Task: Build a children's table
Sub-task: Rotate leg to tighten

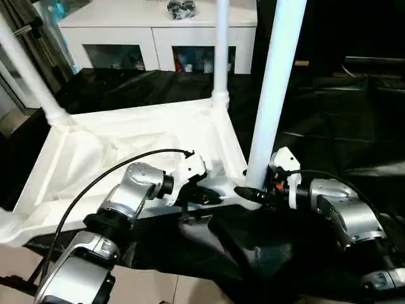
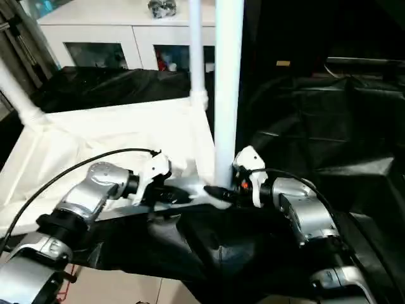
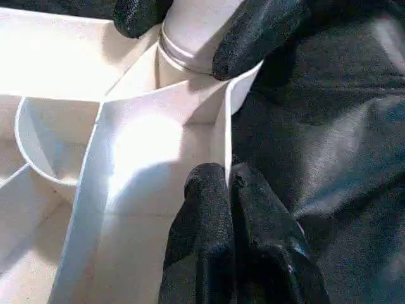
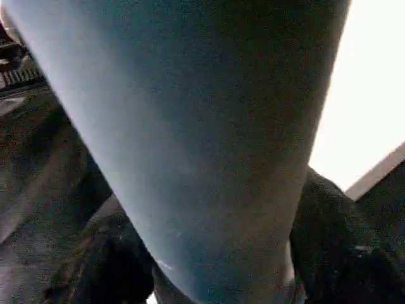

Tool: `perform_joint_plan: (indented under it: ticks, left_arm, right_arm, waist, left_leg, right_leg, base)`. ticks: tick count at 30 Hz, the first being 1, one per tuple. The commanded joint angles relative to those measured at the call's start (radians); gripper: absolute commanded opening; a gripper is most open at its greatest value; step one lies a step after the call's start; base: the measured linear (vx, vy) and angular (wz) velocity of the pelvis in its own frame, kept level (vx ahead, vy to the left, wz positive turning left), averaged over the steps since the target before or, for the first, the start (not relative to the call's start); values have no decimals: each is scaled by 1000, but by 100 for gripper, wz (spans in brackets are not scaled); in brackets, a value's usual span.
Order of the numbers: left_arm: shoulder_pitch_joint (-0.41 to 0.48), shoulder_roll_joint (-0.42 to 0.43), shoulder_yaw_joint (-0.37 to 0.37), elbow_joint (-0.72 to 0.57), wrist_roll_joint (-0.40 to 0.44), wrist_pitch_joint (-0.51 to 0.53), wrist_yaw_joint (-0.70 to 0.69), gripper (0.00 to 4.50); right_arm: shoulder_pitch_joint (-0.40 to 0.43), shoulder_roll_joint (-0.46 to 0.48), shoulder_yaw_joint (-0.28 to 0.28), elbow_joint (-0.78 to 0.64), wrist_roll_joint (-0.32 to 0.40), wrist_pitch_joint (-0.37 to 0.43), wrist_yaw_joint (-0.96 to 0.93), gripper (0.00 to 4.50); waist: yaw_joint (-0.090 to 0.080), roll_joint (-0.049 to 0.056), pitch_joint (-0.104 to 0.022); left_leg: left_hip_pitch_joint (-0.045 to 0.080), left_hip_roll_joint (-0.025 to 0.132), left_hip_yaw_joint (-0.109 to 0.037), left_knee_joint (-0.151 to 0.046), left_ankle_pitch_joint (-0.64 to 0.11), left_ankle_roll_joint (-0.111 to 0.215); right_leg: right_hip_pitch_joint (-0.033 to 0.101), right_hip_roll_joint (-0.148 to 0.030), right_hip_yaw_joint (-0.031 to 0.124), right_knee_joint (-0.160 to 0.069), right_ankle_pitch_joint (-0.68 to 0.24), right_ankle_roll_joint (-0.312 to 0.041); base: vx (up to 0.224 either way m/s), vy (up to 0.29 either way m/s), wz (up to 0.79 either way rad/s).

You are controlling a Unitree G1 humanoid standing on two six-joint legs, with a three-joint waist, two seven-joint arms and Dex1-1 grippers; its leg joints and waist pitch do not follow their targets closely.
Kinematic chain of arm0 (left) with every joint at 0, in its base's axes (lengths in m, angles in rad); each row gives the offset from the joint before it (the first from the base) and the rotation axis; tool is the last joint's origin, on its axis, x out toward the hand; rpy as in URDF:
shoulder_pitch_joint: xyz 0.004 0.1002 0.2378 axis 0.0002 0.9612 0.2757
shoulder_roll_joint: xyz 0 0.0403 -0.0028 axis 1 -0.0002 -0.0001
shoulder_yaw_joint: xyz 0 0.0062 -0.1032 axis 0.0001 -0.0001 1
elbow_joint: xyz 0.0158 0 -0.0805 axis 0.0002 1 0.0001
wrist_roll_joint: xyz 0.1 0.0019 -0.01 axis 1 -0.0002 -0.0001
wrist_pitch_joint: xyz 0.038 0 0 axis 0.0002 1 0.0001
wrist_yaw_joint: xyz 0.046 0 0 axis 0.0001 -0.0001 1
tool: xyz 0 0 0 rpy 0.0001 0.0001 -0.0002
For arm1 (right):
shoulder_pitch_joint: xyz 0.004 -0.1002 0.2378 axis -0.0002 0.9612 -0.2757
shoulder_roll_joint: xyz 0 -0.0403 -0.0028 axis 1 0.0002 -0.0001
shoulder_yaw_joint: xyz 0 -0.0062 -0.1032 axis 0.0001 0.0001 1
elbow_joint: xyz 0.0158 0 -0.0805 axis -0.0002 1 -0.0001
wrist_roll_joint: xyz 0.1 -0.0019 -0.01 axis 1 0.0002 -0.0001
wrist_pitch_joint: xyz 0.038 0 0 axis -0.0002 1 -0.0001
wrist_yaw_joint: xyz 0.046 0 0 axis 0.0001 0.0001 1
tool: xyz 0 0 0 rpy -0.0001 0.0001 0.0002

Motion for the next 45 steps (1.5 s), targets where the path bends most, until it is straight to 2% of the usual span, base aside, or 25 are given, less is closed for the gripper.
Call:
perform_joint_plan:
  ticks: [1,7,10,11,12,13,14,15,17,18,19,22,24,25,26,27,28,30,32,35,37,38,39,42,45]
  left_arm:
    - [16,-8,-43,-17,-1,12,-44,0]
    - [18,-13,-42,-21,4,15,-31,0]
    - [11,-31,-31,-9,8,17,18,0]
    - [-5,-53,-19,21,20,13,86,0]
    - [-5,-53,-19,21,20,13,86,0]
    - [-19,-71,-8,47,31,18,147,0]
    - [-33,-87,0,70,39,24,200,0]
    - [-43,-99,7,85,43,32,240,0]
    - [-75,-139,37,129,49,60,369,0]
    - [-78,-144,40,133,49,63,382,0]
    - [-97,-171,62,154,48,82,464,0]
    - [-119,-223,101,172,43,97,596,0]
    - [-120,-236,104,173,47,93,619,0]
    - [-120,-236,104,173,47,93,619,0]
    - [-114,-250,102,165,46,82,610,0]
    - [-114,-250,101,165,46,82,609,0]
    - [-112,-252,100,163,46,80,606,0]
    - [-91,-250,82,145,45,57,557,0]
    - [-85,-245,74,142,46,45,545,0]
    - [-69,-224,56,126,45,30,495,0]
    - [-51,-198,37,99,40,16,421,0]
    - [-34,-169,22,73,36,8,352,0]
    - [-34,-169,22,73,36,8,352,0]
    - [-29,-154,17,65,34,3,320,0]
    - [-27,-136,11,66,36,-8,291,0]
  right_arm:
    - [7,7,31,-14,8,21,24,251]
    - [32,26,33,-41,13,41,2,249]
    - [31,58,21,-21,2,36,-64,249]
    - [16,96,5,27,-23,23,-160,249]
    - [16,96,5,27,-23,23,-160,248]
    - [-1,122,-5,74,-46,12,-236,248]
    - [-17,145,-13,118,-69,4,-308,245]
    - [-31,162,-20,151,-81,2,-359,239]
    - [-72,218,-50,237,-93,10,-498,230]
    - [-76,224,-54,245,-93,12,-511,226]
    - [-104,264,-72,293,-96,16,-600,221]
    - [-167,341,-92,385,-105,1,-755,216]
    - [-182,362,-84,404,-118,-17,-772,216]
    - [-182,362,-84,404,-118,-17,-772,216]
    - [-194,377,-71,423,-140,-46,-774,216]
    - [-194,377,-71,424,-140,-46,-774,258]
    - [-195,379,-73,425,-138,-48,-770,269]
    - [-198,378,-91,421,-107,-51,-695,272]
    - [-201,372,-90,421,-106,-57,-674,294]
    - [-199,343,-64,408,-112,-78,-599,314]
    - [-182,305,-41,364,-102,-80,-500,314]
    - [-153,257,-17,300,-83,-77,-379,314]
    - [-153,257,-17,300,-83,-77,-379,314]
    - [-136,228,-5,264,-70,-70,-313,314]
    - [-119,197,7,230,-61,-65,-251,314]
  waist:
    - [0,-11,-52]
    - [0,-8,-56]
    - [0,-9,-54]
    - [-1,-10,-51]
    - [-8,-10,-44]
    - [-11,-15,-43]
    - [-20,-11,-38]
    - [-30,-13,-36]
    - [-39,-13,-36]
    - [-44,-12,-36]
    - [-56,-11,-35]
    - [-68,-11,-35]
    - [-78,-15,-34]
    - [-80,-13,-38]
    - [-80,-14,-41]
    - [-79,-17,-44]
    - [-78,-16,-44]
    - [-75,-22,-48]
    - [-72,-19,-49]
    - [-73,-20,-48]
    - [-71,-18,-48]
    - [-68,-20,-50]
    - [-64,-21,-52]
    - [-55,-18,-56]
    - [-43,-18,-56]
  left_leg:
    - [12,85,-41,-71,-164,86]
    - [10,86,-41,-68,-130,96]
    - [11,85,-41,-70,-142,89]
    - [11,85,-42,-72,-163,80]
    - [15,82,-42,-75,-203,61]
    - [17,80,-43,-76,-224,51]
    - [24,78,-45,-78,-273,24]
    - [28,75,-50,-78,-309,3]
    - [26,76,-56,-83,-334,-7]
    - [26,77,-55,-83,-334,-10]
    - [28,74,-56,-83,-363,-13]
    - [25,72,-60,-84,-377,-16]
    - [27,71,-61,-84,-395,-9]
    - [24,71,-60,-83,-380,1]
    - [16,72,-59,-84,-343,16]
    - [14,74,-57,-83,-310,31]
    - [14,75,-55,-83,-298,38]
    - [11,77,-51,-80,-255,64]
    - [6,77,-51,-79,-216,86]
    - [7,80,-50,-79,-213,92]
    - [3,80,-50,-78,-214,99]
    - [3,81,-50,-77,-200,109]
    - [3,84,-48,-74,-175,124]
    - [6,84,-45,-71,-120,138]
    - [8,86,-43,-70,-120,143]
  right_leg:
    - [44,-102,55,-75,-175,-244]
    - [44,-101,55,-68,-105,-255]
    - [43,-102,54,-71,-127,-252]
    - [43,-102,54,-75,-165,-246]
    - [36,-102,55,-84,-237,-235]
    - [38,-102,54,-89,-282,-226]
    - [29,-102,54,-96,-379,-210]
    - [28,-102,53,-101,-454,-188]
    - [29,-103,53,-106,-475,-170]
    - [27,-102,54,-105,-464,-171]
    - [24,-100,53,-107,-460,-175]
    - [26,-104,52,-108,-465,-179]
    - [26,-104,50,-113,-479,-173]
    - [29,-106,52,-112,-455,-175]
    - [35,-106,54,-108,-403,-182]
    - [37,-107,55,-102,-348,-200]
    - [37,-107,56,-100,-325,-209]
    - [42,-108,57,-95,-261,-229]
    - [49,-109,56,-89,-212,-242]
    - [47,-108,54,-89,-220,-246]
    - [51,-110,54,-89,-222,-244]
    - [54,-110,54,-87,-198,-244]
    - [54,-110,56,-82,-157,-251]
    - [53,-106,52,-74,-83,-269]
    - [53,-105,51,-72,-83,-268]
  base:
    - [0,0,0]
    - [0,0,0]
    - [0,0,0]
    - [0,0,0]
    - [0,0,0]
    - [0,0,0]
    - [0,0,0]
    - [0,0,0]
    - [0,0,0]
    - [0,0,0]
    - [0,0,0]
    - [0,0,0]
    - [0,0,0]
    - [0,0,0]
    - [0,0,0]
    - [0,0,0]
    - [0,0,0]
    - [0,0,0]
    - [0,0,0]
    - [0,0,0]
    - [0,0,0]
    - [0,0,0]
    - [0,0,0]
    - [0,0,0]
    - [0,0,0]
